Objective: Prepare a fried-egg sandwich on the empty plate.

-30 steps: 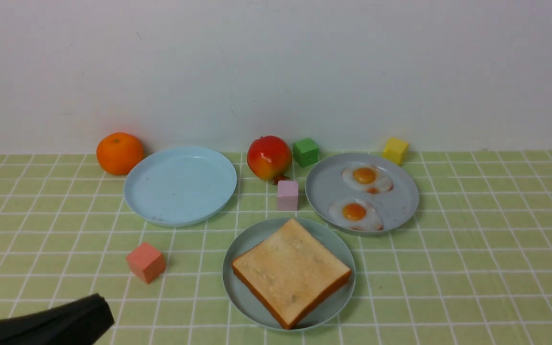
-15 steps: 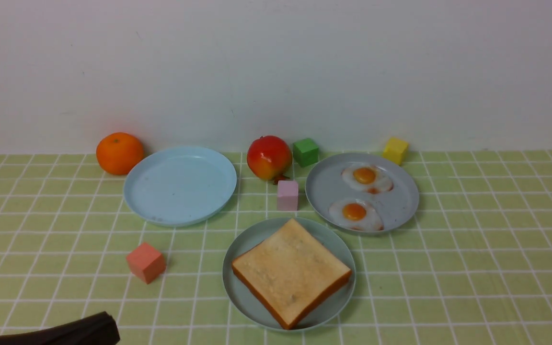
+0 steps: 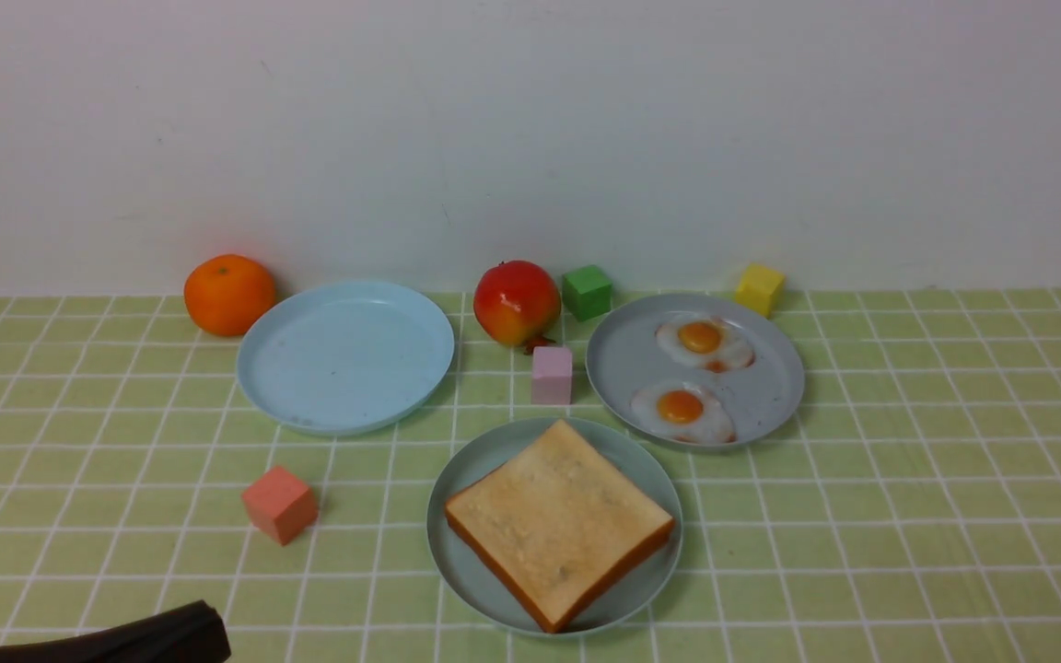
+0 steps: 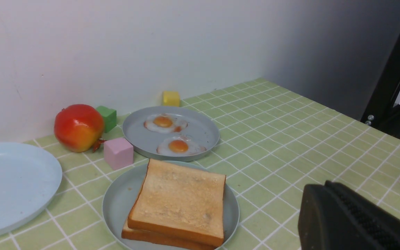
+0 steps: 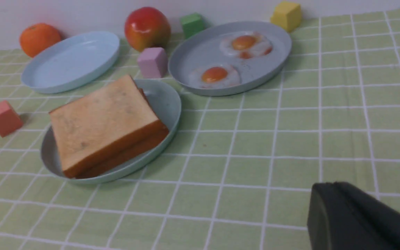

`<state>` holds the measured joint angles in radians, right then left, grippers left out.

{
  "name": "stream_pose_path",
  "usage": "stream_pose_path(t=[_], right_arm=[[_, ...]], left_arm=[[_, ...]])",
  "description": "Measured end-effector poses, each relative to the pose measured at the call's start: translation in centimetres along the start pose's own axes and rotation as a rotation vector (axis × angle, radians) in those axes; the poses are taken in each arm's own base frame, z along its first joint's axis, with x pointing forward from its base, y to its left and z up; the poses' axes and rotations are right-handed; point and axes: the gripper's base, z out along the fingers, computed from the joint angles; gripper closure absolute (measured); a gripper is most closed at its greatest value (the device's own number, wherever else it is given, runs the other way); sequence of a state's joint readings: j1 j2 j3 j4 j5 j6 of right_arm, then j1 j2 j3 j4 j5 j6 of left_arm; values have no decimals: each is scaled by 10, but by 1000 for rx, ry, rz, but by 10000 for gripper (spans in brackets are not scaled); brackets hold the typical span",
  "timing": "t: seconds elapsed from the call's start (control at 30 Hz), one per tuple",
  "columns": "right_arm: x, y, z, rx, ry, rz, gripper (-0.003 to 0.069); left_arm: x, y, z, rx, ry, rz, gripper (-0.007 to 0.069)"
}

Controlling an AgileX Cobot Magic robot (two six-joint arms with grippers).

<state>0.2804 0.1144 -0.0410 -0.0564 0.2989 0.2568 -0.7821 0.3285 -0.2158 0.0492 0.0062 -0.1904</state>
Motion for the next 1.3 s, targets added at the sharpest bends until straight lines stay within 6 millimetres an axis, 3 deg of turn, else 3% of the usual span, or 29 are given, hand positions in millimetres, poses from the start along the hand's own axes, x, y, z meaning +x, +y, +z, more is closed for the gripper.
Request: stream_pose_path(t=[0.33, 1.3], right_arm=[[19, -17, -4, 228, -41, -50, 671], [20, -17, -5, 230, -7, -104, 665]], left_arm=[[0, 0, 0, -1, 4, 0, 636], [1, 0, 0, -1, 6, 0, 613]])
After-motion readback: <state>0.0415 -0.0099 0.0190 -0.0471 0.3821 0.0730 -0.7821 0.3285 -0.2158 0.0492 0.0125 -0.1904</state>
